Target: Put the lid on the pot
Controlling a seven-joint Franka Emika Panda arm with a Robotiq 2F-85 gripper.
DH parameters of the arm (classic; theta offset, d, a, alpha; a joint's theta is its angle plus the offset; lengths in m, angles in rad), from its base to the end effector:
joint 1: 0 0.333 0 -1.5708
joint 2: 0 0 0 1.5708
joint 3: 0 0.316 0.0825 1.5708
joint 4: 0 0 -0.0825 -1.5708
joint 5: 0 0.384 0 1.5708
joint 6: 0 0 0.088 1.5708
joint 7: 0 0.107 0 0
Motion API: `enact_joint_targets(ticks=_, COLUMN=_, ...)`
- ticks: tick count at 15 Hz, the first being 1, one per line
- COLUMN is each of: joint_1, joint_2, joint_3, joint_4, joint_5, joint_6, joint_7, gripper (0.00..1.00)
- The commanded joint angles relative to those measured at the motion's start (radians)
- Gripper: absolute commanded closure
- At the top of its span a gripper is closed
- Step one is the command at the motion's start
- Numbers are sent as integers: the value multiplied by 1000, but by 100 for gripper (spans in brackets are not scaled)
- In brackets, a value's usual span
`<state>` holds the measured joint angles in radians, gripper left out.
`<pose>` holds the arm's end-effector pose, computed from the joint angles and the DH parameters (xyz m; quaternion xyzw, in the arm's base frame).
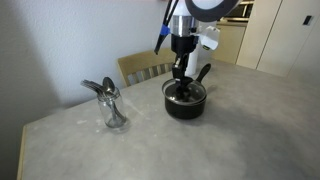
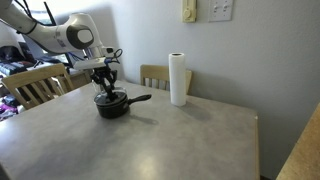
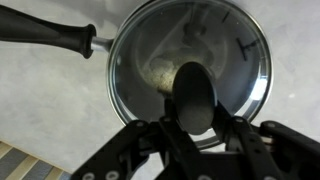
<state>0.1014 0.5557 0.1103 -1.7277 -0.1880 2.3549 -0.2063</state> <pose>0.6640 0.1324 0.2708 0.9640 0.2601 0.0386 0.0402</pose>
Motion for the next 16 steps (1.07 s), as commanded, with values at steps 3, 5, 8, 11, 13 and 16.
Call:
enact_joint_targets(ticks=3, joint_1=1, joint_2=-49, joint_3=-10, joint_4=-61, joint_5=9, joint_6=22, joint_7=23, gripper=86)
enact_joint_targets(ticks=5, joint_1=1, joint_2=-51, joint_3=-12, joint_4=-66, joint_5=8, joint_6=27, joint_7=30, gripper=86)
enact_joint_targets(ticks=8, joint_1=-1, joint_2=-52, joint_3=-15, joint_4=-70, joint_5=9, joint_6=33, joint_7=37, gripper=86)
enact_joint_targets(ticks=11, joint_1=-5, joint_2=-47, joint_3=-15, joint_4=-77, joint_5=12, joint_6=44, joint_7=36, gripper=86)
enact_joint_targets(ticks=13, joint_1=-9, joint_2=-42, joint_3=-14, joint_4=-79, joint_5=16, joint_6=52, joint_7=31, gripper=86)
enact_joint_targets(ticks=16, joint_1=-11, joint_2=-37, joint_3=-11, joint_4=-78, joint_5=18, joint_6=59, joint_7=27, gripper=83)
